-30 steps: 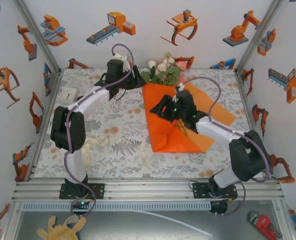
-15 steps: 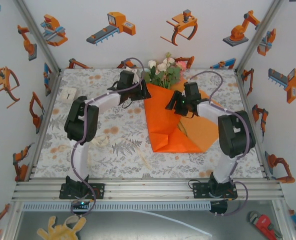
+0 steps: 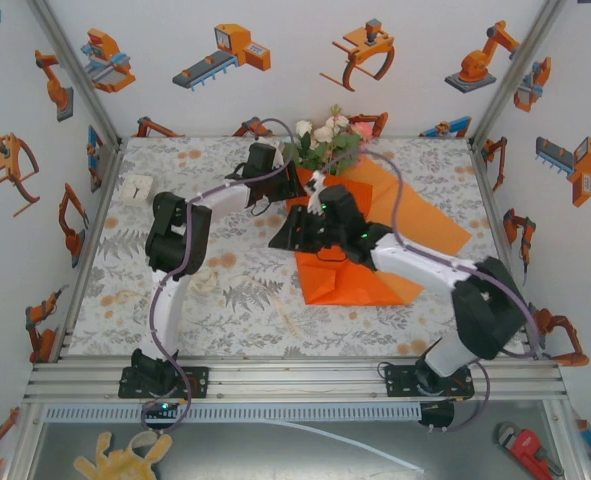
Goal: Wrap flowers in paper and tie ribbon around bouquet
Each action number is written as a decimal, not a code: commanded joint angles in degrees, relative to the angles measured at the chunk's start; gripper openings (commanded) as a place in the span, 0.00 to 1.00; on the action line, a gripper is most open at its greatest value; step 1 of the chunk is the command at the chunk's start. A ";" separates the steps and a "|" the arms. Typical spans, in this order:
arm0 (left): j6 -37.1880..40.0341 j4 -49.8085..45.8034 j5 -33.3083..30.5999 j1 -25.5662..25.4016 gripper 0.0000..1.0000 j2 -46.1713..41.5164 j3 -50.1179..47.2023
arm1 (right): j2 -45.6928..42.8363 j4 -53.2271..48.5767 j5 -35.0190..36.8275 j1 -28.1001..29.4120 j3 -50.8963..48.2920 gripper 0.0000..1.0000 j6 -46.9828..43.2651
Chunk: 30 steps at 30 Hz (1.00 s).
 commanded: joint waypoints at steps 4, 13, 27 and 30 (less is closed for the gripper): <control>0.33 -2.97 -1.90 -0.12 0.53 1.82 3.99 | 6.17 -4.53 0.87 -0.95 -3.01 0.40 -3.04; 0.36 -5.37 -1.94 0.80 0.53 5.38 8.84 | 7.62 4.14 -2.28 -1.88 -15.08 0.37 0.16; -3.81 -9.91 -0.67 5.07 0.47 17.09 25.48 | 8.45 13.44 -4.11 -2.18 -24.88 0.37 4.10; -6.06 -11.30 -1.62 5.97 0.44 19.63 28.86 | 9.73 16.37 -5.13 -2.34 -25.70 0.37 5.37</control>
